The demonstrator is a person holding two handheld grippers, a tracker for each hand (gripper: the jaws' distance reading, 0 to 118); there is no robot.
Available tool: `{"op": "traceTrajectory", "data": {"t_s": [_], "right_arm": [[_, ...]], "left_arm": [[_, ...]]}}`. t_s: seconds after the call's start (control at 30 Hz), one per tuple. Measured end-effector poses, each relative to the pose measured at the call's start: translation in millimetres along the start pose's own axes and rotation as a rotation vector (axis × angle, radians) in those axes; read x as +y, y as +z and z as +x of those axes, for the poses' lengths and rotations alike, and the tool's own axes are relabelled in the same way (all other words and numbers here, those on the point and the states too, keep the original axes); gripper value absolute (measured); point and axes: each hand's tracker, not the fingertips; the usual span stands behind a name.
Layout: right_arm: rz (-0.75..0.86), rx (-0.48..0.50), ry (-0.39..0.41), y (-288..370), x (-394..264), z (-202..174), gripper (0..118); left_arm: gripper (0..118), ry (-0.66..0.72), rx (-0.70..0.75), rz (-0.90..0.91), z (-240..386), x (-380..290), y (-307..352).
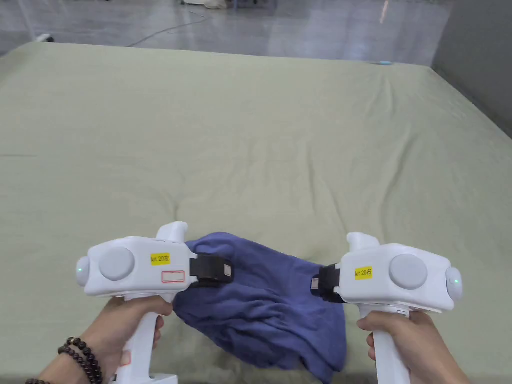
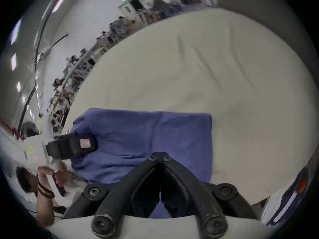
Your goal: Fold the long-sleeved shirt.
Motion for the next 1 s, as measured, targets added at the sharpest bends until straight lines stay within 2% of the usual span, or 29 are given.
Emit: {"op": "traceTrajectory", "data": {"t_s": [0.13, 0.33, 0.43, 0.5, 0.53, 0.57, 0.6, 0.63, 0.67, 0.73, 0.8, 0.83, 0.87, 0.9, 0.93, 0.97, 1.0], "right_arm": [[0.064, 0.021, 0.211, -26, 19, -114, 0], [0.115, 0.138, 0.482, -107, 26, -282, 0], [0.093, 0.185, 0.547, -149, 22, -342, 0], [0.069, 0.222, 0.572, -174, 18, -369, 0], [0.061, 0.229, 0.574, -184, 17, -378, 0], [0.047, 0.236, 0.584, -190, 16, -381, 0], [0.031, 0.218, 0.589, -193, 15, -383, 0], [0.021, 0.210, 0.583, -194, 15, -382, 0], [0.020, 0.210, 0.572, -193, 16, -379, 0], [0.018, 0.231, 0.552, -186, 18, -368, 0], [0.031, 0.227, 0.548, -175, 22, -361, 0], [0.047, 0.214, 0.545, -164, 24, -357, 0], [0.064, 0.210, 0.544, -153, 30, -350, 0], [0.084, 0.213, 0.541, -141, 36, -344, 0], [0.125, 0.213, 0.532, -125, 44, -334, 0], [0.162, 0.212, 0.527, -107, 49, -326, 0], [0.194, 0.207, 0.524, -91, 56, -316, 0]], "left_arm": [[14, 0.050, 0.100, 0.055, -87, 16, 79], [14, 0.100, 0.326, 0.085, -218, 27, 202], [14, 0.141, 0.468, 0.077, -269, 30, 244], [14, 0.192, 0.516, 0.091, -288, 30, 255], [18, 0.210, 0.529, 0.108, -294, 29, 257], [36, 0.223, 0.534, 0.119, -297, 30, 257], [82, 0.231, 0.559, 0.133, -293, 30, 255], [111, 0.210, 0.566, 0.160, -290, 30, 254], [118, 0.183, 0.571, 0.193, -285, 29, 255], [118, 0.118, 0.530, 0.265, -281, 29, 261], [118, 0.127, 0.593, 0.223, -270, 36, 262], [117, 0.108, 0.610, 0.212, -261, 39, 261], [110, 0.090, 0.646, 0.204, -242, 48, 263], [76, 0.065, 0.651, 0.210, -226, 51, 261], [36, 0.002, 0.624, 0.253, -204, 55, 258], [8, -0.042, 0.643, 0.278, -178, 60, 249], [3, -0.086, 0.710, 0.284, -153, 62, 243]]}}
